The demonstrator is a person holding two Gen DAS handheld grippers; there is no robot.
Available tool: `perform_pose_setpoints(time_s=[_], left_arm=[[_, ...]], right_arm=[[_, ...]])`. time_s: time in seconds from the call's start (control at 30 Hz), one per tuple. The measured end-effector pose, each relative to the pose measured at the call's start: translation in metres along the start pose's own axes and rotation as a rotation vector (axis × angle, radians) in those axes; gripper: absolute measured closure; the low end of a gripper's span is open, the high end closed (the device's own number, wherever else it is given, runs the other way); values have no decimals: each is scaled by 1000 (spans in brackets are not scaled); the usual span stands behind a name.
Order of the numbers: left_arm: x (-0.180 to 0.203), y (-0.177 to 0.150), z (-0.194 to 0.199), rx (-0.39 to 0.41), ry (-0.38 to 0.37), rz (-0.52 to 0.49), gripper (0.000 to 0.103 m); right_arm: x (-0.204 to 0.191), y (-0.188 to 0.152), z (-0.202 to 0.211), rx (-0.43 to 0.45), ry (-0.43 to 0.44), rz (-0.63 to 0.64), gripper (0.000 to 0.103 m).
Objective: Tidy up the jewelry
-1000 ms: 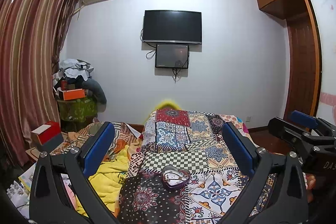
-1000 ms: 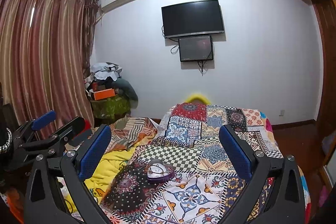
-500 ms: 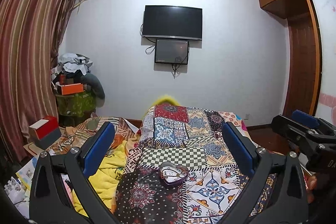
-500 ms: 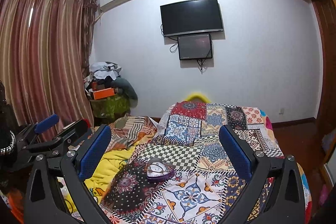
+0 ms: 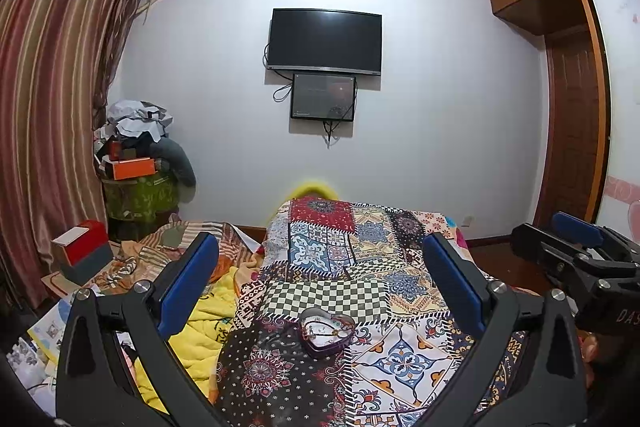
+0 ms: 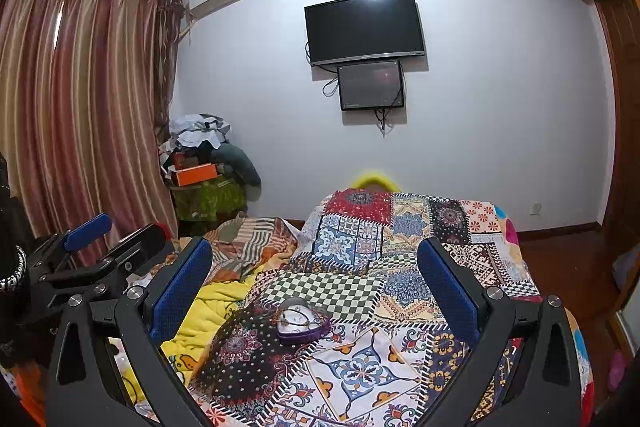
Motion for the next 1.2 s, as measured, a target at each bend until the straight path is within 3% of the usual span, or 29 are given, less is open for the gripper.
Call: perform_pose_setpoints(time_s=[1.2], left_arm=[[0, -6, -5, -20, -24, 4, 1]], right_arm=[[3, -2, -8, -21, -11, 14, 1]])
Point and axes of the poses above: each gripper's, at about its wrist camera, not at the fingertips, and z roughly against the way its jaws point, x to its right, y to its top, the point moved 6 cm from there along -z, roughly the way its jaws point, and after that the axes turned 9 degrees about -y, right-handed, at the moved point
